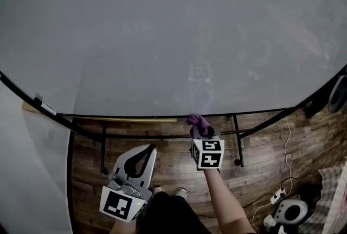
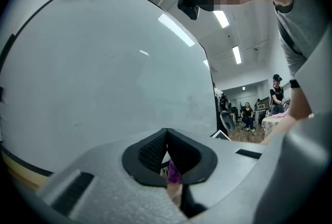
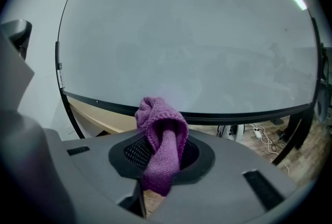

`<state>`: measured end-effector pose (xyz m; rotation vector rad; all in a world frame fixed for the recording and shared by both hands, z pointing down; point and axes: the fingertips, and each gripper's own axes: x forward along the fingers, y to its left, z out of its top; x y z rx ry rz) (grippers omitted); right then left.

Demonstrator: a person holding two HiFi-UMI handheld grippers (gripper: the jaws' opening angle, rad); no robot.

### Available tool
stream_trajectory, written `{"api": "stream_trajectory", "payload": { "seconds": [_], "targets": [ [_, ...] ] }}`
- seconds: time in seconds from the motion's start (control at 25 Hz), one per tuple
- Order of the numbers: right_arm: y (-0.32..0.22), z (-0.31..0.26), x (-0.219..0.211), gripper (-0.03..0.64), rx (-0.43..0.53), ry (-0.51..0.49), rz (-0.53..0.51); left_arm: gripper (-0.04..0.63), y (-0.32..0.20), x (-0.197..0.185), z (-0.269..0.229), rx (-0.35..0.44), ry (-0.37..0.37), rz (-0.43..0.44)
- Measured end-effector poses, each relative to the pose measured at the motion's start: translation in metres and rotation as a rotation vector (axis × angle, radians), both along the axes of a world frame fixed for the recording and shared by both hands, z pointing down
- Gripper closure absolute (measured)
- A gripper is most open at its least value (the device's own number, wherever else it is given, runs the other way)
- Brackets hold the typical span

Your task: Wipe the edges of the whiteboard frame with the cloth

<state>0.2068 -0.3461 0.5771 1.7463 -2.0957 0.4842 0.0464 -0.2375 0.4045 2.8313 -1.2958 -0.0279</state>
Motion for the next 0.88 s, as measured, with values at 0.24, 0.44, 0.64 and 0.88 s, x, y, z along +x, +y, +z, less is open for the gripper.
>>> {"api": "stream_trajectory", "payload": {
  "seconds": [0.24, 0.44, 0.64, 0.88],
  "targets": [
    [0.001, 0.001, 0.001, 0.54, -0.021, 0.01, 0.058, 0.578, -0.01, -0.007, -0.004, 0.002, 0.011, 0.065],
    [0.002, 0.0, 0.0, 0.54, -0.025, 0.015, 0.103, 0.578, -0.016, -0.012, -0.005, 0.011, 0.009, 0.118],
    [0.001, 0.001, 0.0, 0.54, -0.019, 0.021, 0.115, 0.578, -0.02, -0.014, 0.001, 0.002, 0.009, 0.14],
    [0.001, -0.001, 0.003, 0.539, -0.01, 0.015, 0.085, 0.578, -0.022, -0.001, -0.001, 0.004, 0.005, 0.118]
  ]
}}
